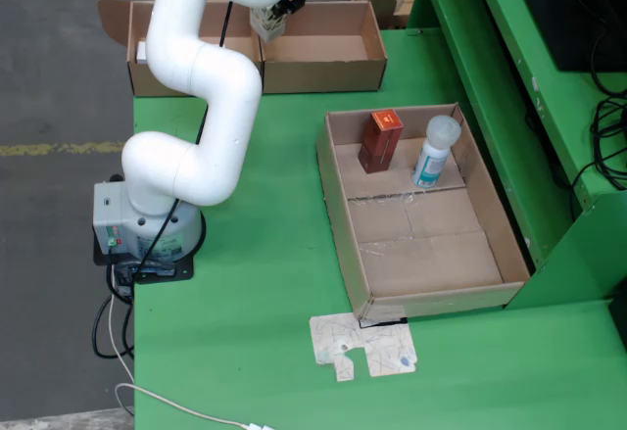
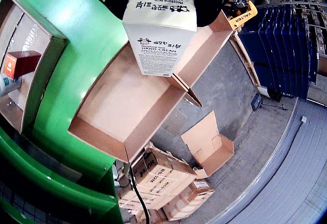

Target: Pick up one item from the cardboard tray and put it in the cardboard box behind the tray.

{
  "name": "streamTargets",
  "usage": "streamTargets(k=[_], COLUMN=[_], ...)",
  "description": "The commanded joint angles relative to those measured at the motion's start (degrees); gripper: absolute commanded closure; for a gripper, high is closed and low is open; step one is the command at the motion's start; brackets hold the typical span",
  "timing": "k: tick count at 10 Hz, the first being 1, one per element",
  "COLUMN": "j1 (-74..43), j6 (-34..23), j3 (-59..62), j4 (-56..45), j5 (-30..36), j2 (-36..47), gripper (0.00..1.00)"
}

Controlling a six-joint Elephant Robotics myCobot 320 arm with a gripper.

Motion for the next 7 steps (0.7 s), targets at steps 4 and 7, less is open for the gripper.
streamTargets(k=[4,7], j1=[-2.7,-4.0], j6=[-2.5,-3.8], j3=[1.5,1.5], j4=[-2.3,-2.3], j5=[0.8,1.0], j2=[1.0,0.5], gripper=[1.00,1.00])
